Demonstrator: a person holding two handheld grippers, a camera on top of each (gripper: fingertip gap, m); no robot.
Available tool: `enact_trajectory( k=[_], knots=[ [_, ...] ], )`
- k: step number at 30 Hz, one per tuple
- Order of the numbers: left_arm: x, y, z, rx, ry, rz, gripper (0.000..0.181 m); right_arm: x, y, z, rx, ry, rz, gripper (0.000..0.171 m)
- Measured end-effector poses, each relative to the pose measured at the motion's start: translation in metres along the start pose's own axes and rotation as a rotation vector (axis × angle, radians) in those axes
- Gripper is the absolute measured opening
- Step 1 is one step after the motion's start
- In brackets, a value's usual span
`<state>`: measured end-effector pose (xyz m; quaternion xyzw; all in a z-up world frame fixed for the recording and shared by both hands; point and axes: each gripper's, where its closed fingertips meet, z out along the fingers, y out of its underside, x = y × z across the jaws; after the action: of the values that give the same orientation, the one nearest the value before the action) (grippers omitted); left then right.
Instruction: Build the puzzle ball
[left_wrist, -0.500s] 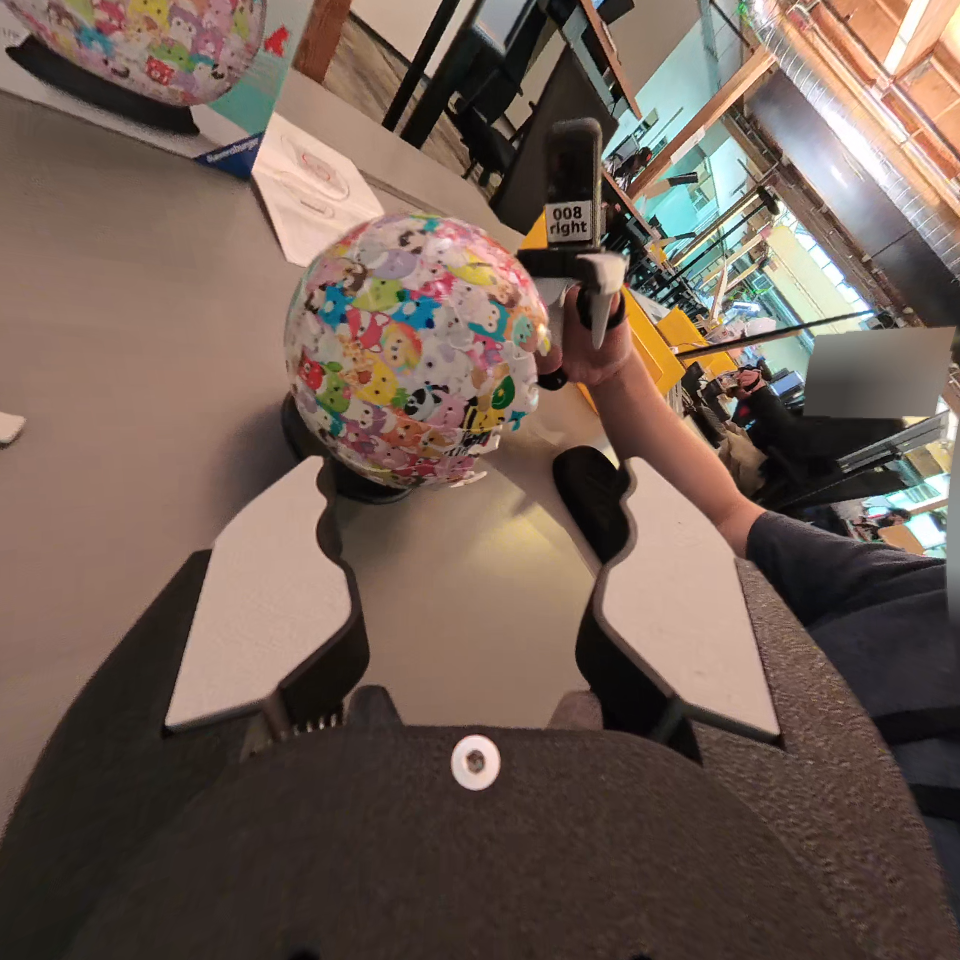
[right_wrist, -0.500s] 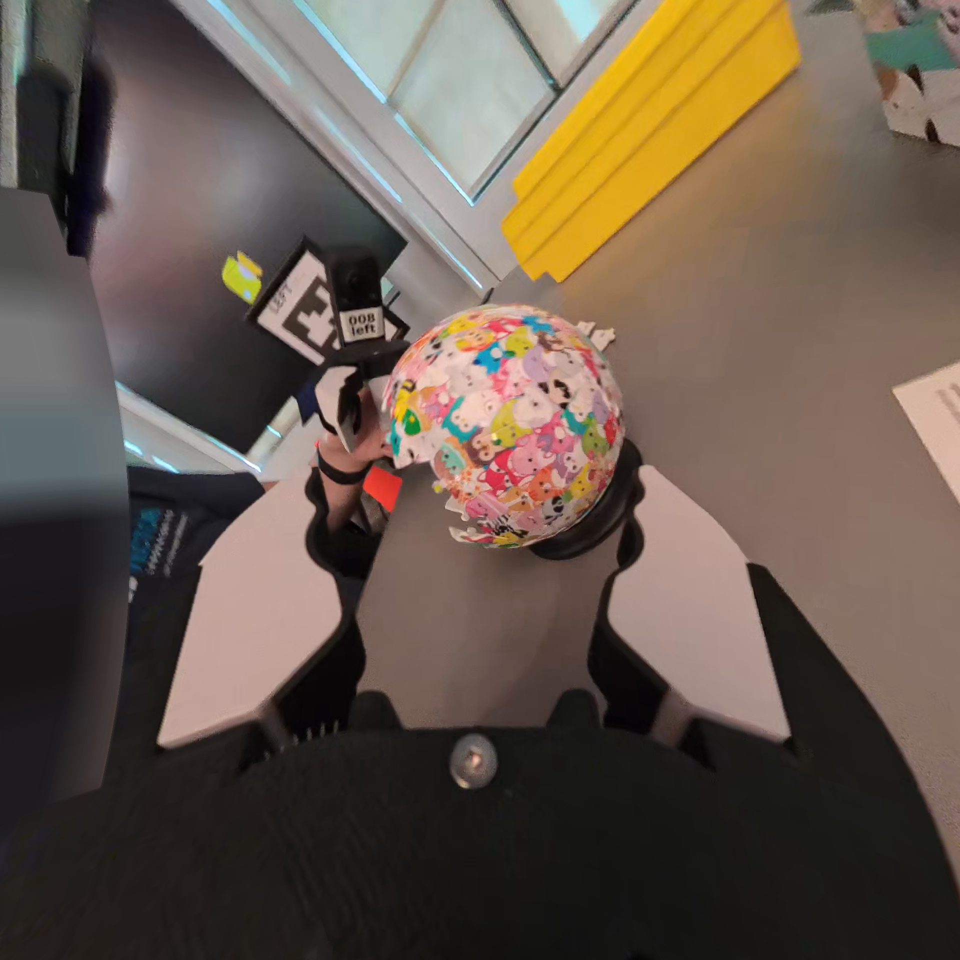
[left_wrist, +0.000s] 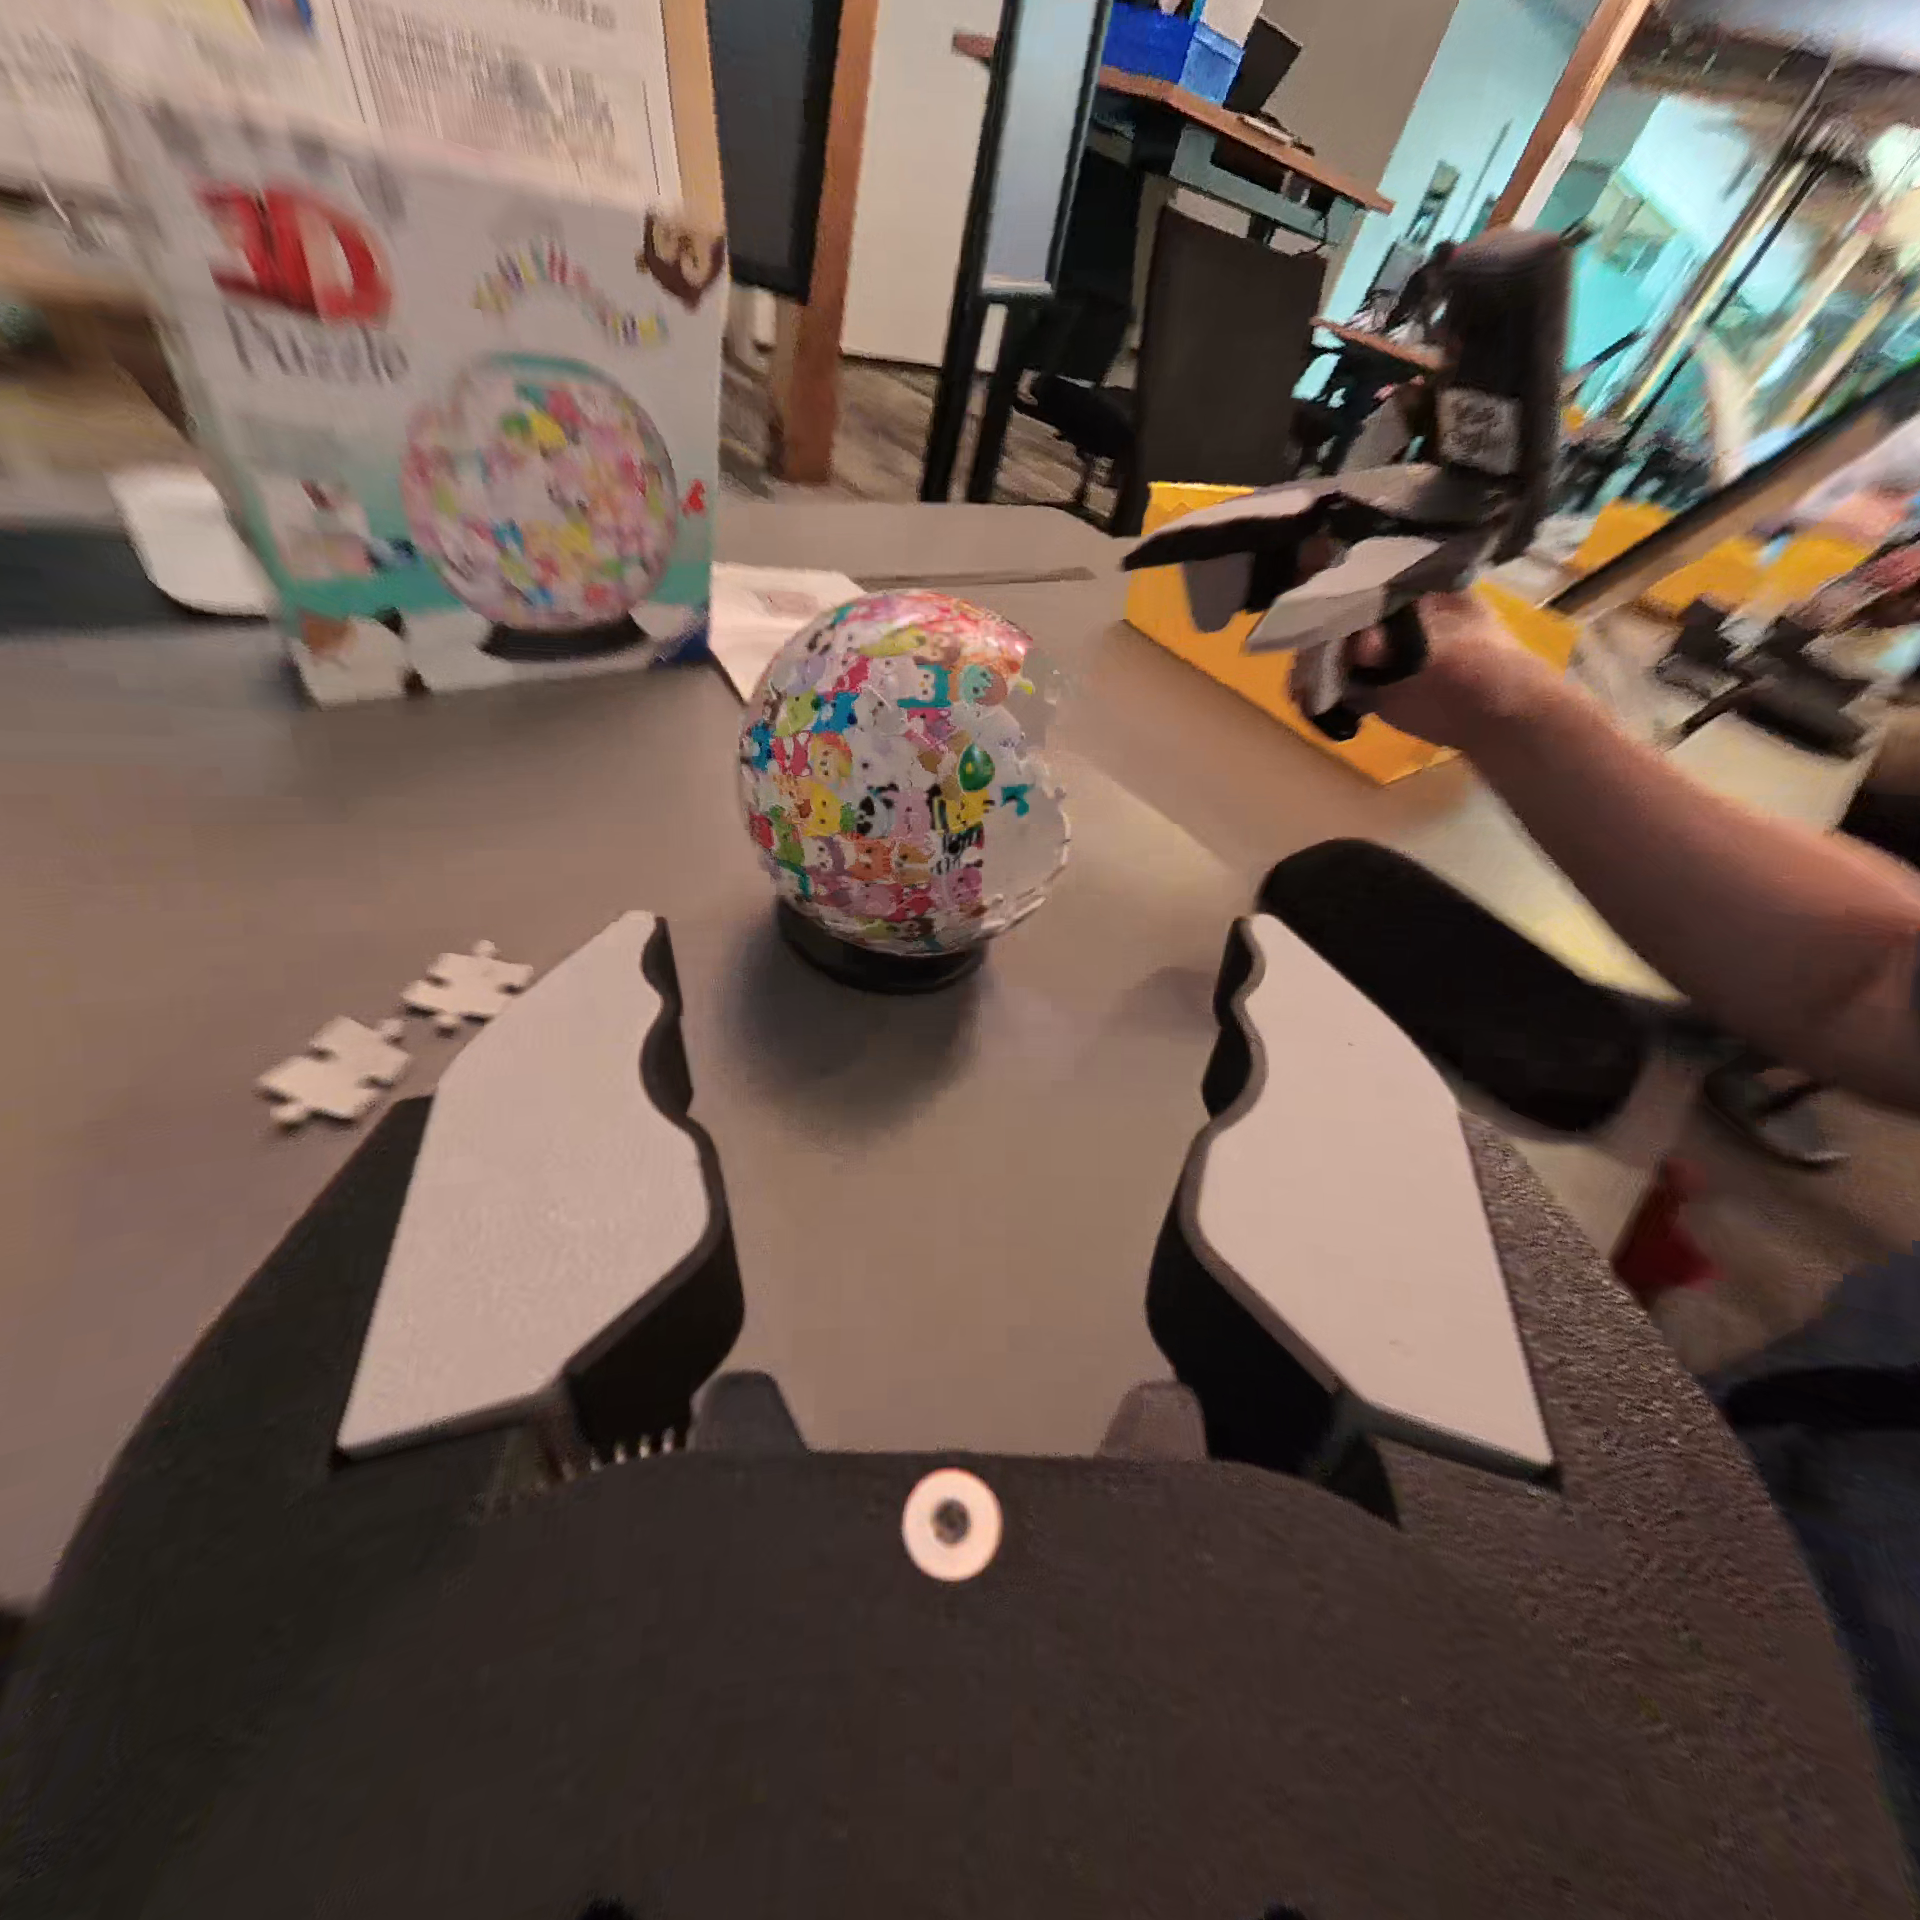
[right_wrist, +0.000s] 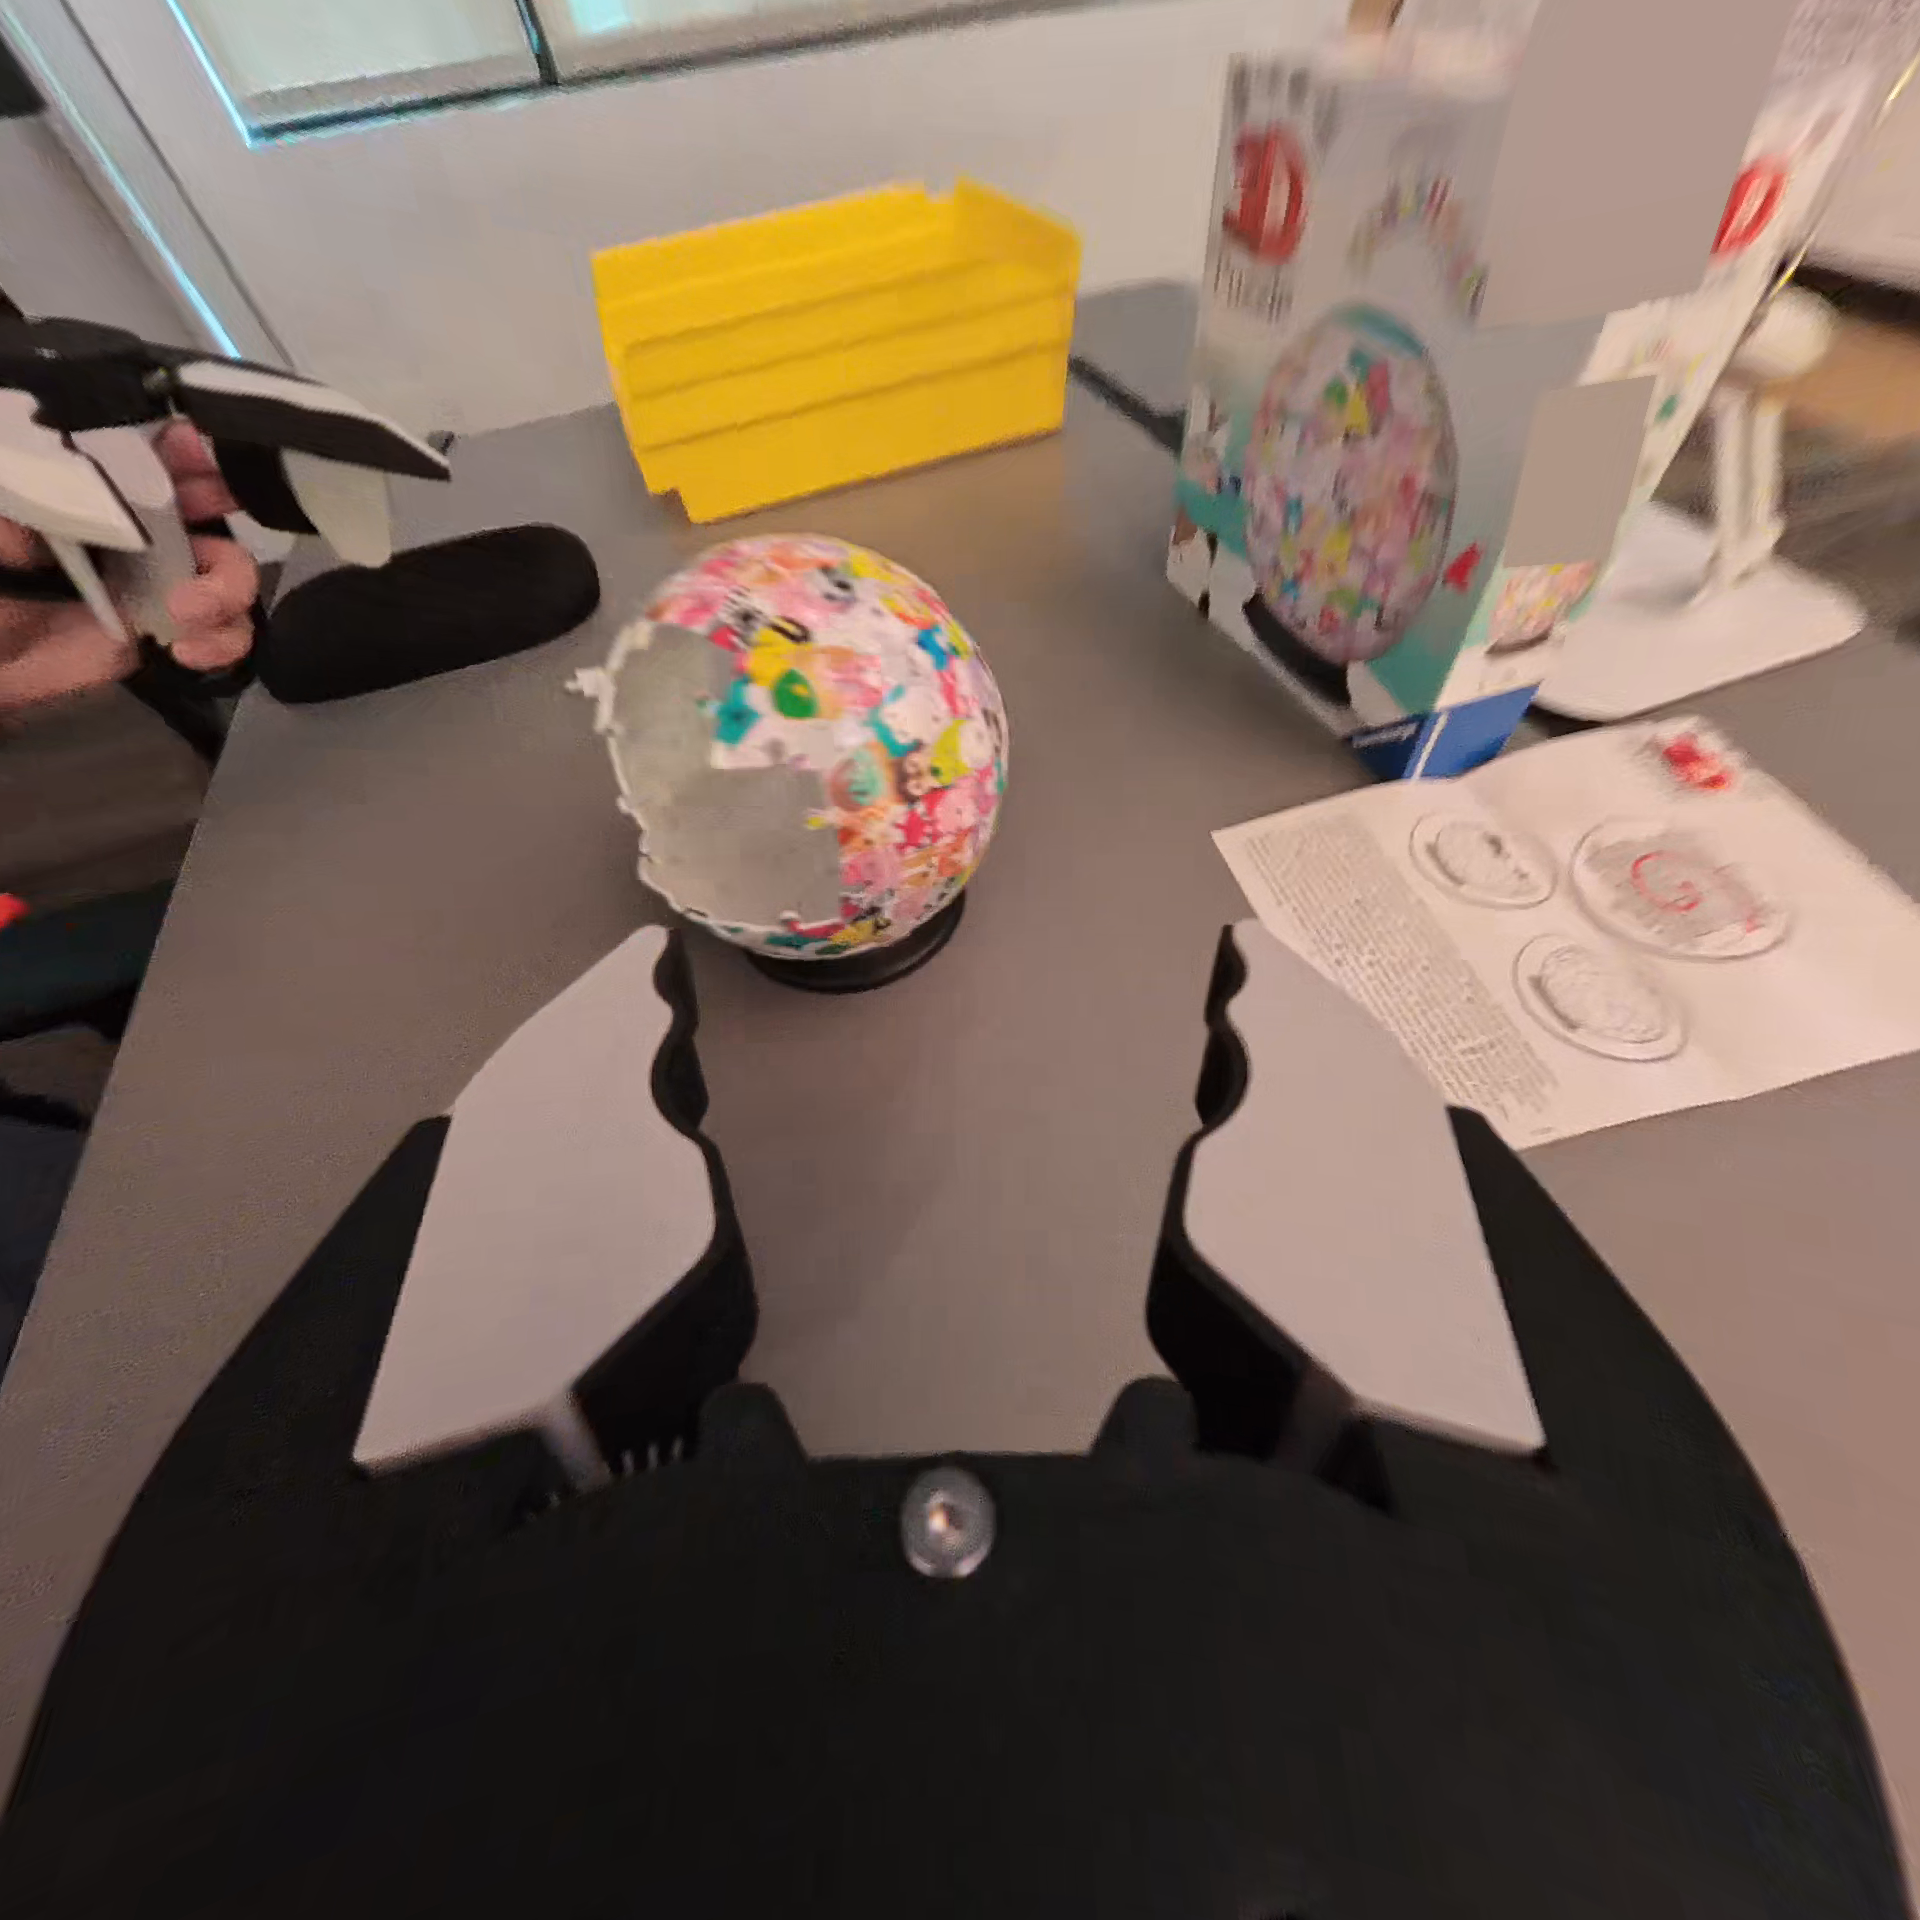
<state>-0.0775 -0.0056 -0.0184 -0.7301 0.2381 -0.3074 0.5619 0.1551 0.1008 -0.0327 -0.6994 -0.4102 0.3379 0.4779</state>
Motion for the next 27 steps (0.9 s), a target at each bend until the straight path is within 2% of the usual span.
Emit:
enact_trajectory(
  k=[2,4,6,7,8,9,10,11,14,18,20,21,23,24,27],
  knots=[
    [0.004,0.0,-0.016,0.049,-0.096,0.151,0.097,-0.026,-0.018,-0.022,0.153,0.028,-0.073,0.09],
    [0.017,-0.001,-0.024,0.121,-0.115,0.236,0.094,-0.054,-0.031,-0.042,0.27,0.093,-0.191,0.089],
    [0.033,0.003,-0.025,0.156,-0.072,0.222,0.098,-0.08,-0.034,-0.054,0.375,0.169,-0.293,0.099],
    [0.04,0.007,-0.024,0.157,-0.035,0.203,0.1,-0.092,-0.03,-0.053,0.389,0.179,-0.291,0.1],
    [0.047,0.011,-0.023,0.156,-0.003,0.189,0.1,-0.097,-0.019,-0.047,0.333,0.186,-0.236,0.099],
    [0.054,0.014,-0.022,0.153,0.024,0.187,0.1,-0.105,-0.006,-0.039,0.262,0.162,-0.172,0.087],
    [0.059,0.017,-0.022,0.146,0.041,0.196,0.1,-0.117,0.004,-0.033,0.215,0.12,-0.131,0.068],
    [0.064,0.02,-0.023,0.136,0.047,0.212,0.101,-0.126,0.007,-0.031,0.215,0.112,-0.106,0.058],
    [0.078,0.024,-0.033,0.138,0.057,0.276,0.096,-0.141,-0.004,-0.038,0.334,0.147,-0.046,0.054],
    [0.089,0.023,-0.051,0.14,0.074,0.261,0.089,-0.153,-0.029,-0.061,0.48,0.064,0.068,0.017],
    [0.091,0.022,-0.057,0.127,0.075,0.244,0.089,-0.152,-0.04,-0.071,0.512,0.059,0.072,0.011],
    [0.09,0.021,-0.059,0.122,0.071,0.24,0.085,-0.154,-0.046,-0.076,0.531,0.051,0.042,0.001],
    [0.085,0.014,-0.061,0.133,0.04,0.219,0.072,-0.146,-0.065,-0.09,0.637,0.11,-0.012,0.0],
    [0.082,0.011,-0.059,0.14,0.027,0.197,0.056,-0.138,-0.073,-0.097,0.677,0.156,0.0,0.0],
    [0.077,0.009,-0.051,0.122,0.053,0.173,0.03,-0.128,-0.09,-0.103,0.72,0.093,0.034,0.001]
  ],
)
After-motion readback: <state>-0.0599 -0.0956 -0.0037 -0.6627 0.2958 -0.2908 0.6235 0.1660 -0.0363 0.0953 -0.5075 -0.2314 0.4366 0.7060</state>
